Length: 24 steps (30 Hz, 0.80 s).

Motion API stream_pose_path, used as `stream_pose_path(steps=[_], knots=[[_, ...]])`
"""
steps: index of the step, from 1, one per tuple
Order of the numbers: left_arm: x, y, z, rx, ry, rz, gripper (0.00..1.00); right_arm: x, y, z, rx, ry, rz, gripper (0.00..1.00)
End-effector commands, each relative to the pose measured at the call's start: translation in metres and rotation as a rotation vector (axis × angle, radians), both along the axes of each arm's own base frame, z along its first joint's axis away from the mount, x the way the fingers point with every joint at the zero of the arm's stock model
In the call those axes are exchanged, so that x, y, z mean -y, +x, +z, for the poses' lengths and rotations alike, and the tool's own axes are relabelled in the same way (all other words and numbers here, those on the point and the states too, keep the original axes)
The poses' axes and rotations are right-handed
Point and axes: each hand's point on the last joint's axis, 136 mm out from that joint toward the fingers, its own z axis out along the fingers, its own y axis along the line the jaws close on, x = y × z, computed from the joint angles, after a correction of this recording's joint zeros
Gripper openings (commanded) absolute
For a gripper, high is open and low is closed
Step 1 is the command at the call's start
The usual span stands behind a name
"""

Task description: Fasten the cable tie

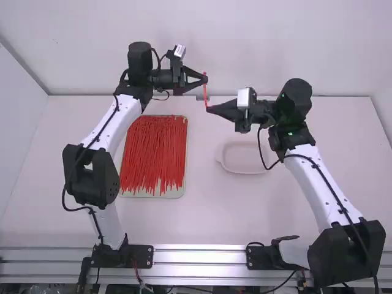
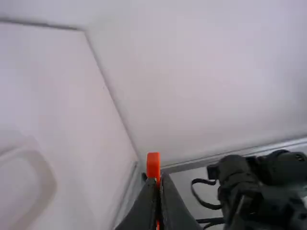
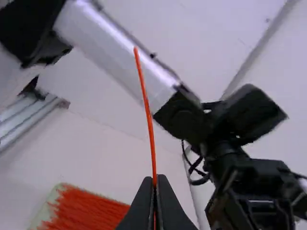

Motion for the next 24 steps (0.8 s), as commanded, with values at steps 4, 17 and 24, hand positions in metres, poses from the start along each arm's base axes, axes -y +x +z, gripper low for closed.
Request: stream_pose_path(steps=[4, 17, 24], knots=[[0.002, -0.006, 0.038, 0.415, -0.013, -0.036, 0.02, 0.008, 0.016, 0.038, -0.483, 0.141, -0.071, 0.00], [0.003, -0.031, 0.063, 0.916, -0.028, -0.142, 0.02, 0.008, 0.020, 0.031, -0.956, 0.141, -0.046, 0.00], [0.003, -0.034, 0.055, 0.986, -0.016, -0.175, 0.02, 0.001, 0.019, 0.015, -1.069, 0.108, -0.051, 0.00]])
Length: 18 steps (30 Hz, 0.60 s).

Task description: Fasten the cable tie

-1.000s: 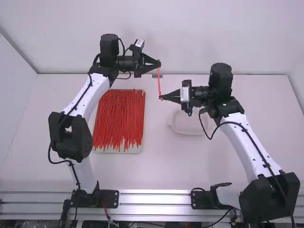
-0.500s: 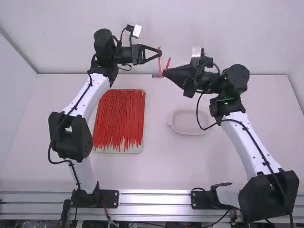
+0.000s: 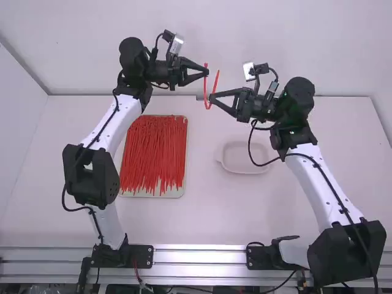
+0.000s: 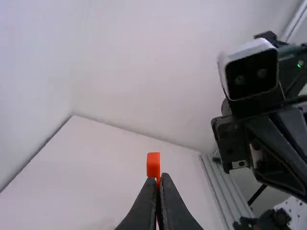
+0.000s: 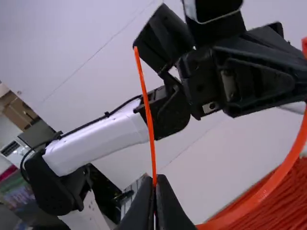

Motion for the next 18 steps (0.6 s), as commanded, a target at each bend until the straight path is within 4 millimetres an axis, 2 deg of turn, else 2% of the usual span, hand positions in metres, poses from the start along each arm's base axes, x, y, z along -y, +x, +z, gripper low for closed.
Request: stream_pose_path(steps=[1, 6, 15, 18], knots=[[0.001, -0.010, 0.008, 0.124, 0.008, -0.044, 0.02, -0.005, -0.007, 0.012, 0.003, 0.006, 0.023, 0.00], [0.012, -0.026, 0.004, 0.193, 0.015, -0.128, 0.02, -0.013, -0.011, 0.003, -0.045, -0.010, 0.045, 0.00], [0.010, -0.028, 0.006, 0.259, 0.012, -0.134, 0.02, -0.015, -0.011, -0.010, -0.124, -0.032, 0.048, 0.00], [0.008, -0.034, 0.009, 0.310, 0.013, -0.162, 0.02, -0.016, -0.011, -0.012, -0.144, -0.036, 0.046, 0.00]])
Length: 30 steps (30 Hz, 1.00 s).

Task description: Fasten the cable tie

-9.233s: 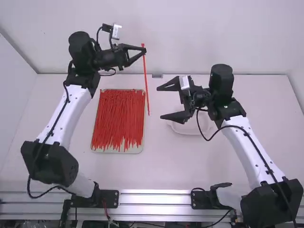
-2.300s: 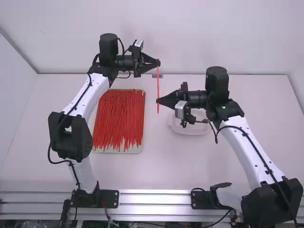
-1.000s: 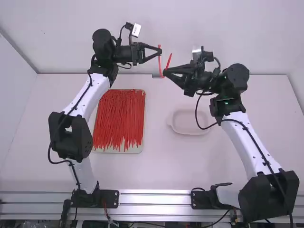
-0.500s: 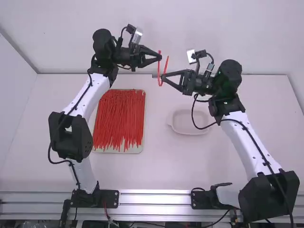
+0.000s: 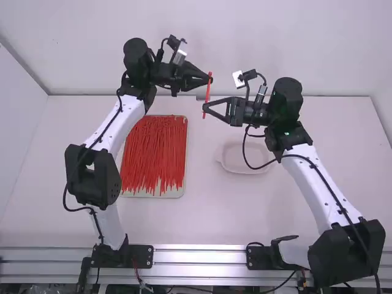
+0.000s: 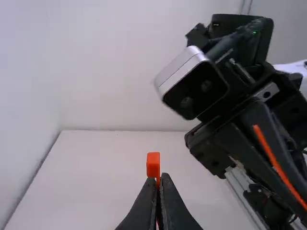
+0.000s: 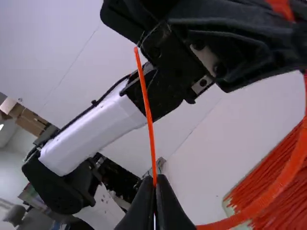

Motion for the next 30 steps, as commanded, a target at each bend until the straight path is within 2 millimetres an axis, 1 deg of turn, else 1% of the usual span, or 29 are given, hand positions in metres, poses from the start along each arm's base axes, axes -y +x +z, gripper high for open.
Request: stream_pose_path(steps=[1, 5, 8, 10, 13, 16, 22, 28, 30], knots=[[0.000, -0.012, 0.010, 0.088, 0.001, -0.052, 0.02, -0.001, -0.002, 0.013, 0.030, 0.007, 0.005, 0.00], [-0.003, -0.013, 0.013, 0.132, -0.004, -0.050, 0.02, 0.001, -0.001, 0.010, -0.001, 0.003, 0.001, 0.00], [0.002, -0.016, 0.014, 0.146, -0.007, -0.062, 0.02, -0.003, -0.004, 0.008, -0.009, 0.000, 0.012, 0.00], [0.001, -0.016, 0.015, 0.166, -0.010, -0.059, 0.02, -0.004, -0.005, 0.009, -0.009, 0.000, 0.012, 0.00], [0.003, -0.018, 0.015, 0.168, -0.011, -0.066, 0.02, -0.003, -0.001, 0.008, -0.009, 0.000, -0.008, 0.00], [0.004, -0.018, 0.015, 0.165, -0.010, -0.068, 0.02, -0.004, -0.002, 0.008, -0.012, 0.000, -0.006, 0.00], [0.003, -0.019, 0.016, 0.178, -0.012, -0.069, 0.02, 0.002, 0.008, 0.008, -0.012, -0.001, -0.056, 0.00], [0.004, -0.020, 0.018, 0.212, -0.018, -0.071, 0.02, 0.001, 0.007, 0.008, -0.011, -0.001, -0.053, 0.00], [0.009, -0.024, 0.019, 0.217, -0.020, -0.083, 0.02, -0.001, 0.006, 0.008, -0.010, -0.001, -0.047, 0.00]])
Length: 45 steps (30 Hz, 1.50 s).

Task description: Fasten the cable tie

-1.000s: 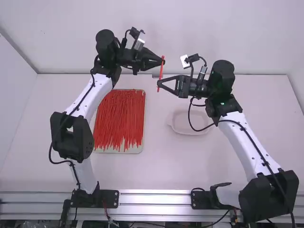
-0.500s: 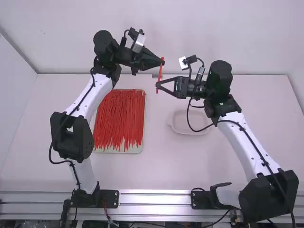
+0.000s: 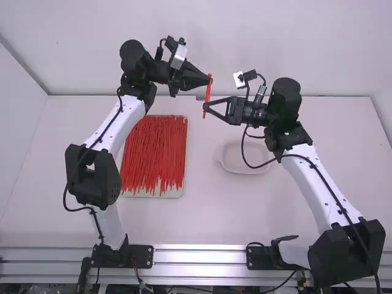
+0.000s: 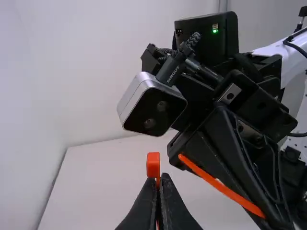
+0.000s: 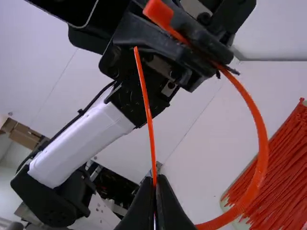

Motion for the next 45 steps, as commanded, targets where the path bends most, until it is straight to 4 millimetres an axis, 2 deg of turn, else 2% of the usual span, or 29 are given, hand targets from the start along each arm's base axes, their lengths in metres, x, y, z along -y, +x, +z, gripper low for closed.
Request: stream_pose_path(steps=[1, 8, 29, 36, 41, 45], knots=[[0.008, -0.011, 0.010, 0.058, -0.006, -0.035, 0.02, -0.002, -0.003, 0.015, 0.035, 0.011, 0.007, 0.00], [0.012, -0.014, 0.011, 0.072, -0.008, -0.044, 0.02, 0.006, 0.002, 0.014, 0.032, 0.011, -0.012, 0.00], [0.010, -0.012, 0.010, 0.068, -0.007, -0.040, 0.02, 0.011, 0.007, 0.017, 0.024, 0.017, -0.032, 0.00], [0.008, -0.011, 0.010, 0.069, -0.007, -0.036, 0.02, 0.008, 0.004, 0.026, 0.042, 0.041, -0.023, 0.00], [0.011, -0.011, 0.004, 0.080, -0.012, -0.037, 0.02, 0.008, 0.003, 0.041, 0.076, 0.078, -0.021, 0.00], [0.011, -0.010, 0.001, 0.082, -0.014, -0.034, 0.02, 0.009, 0.004, 0.042, 0.087, 0.080, -0.025, 0.00]])
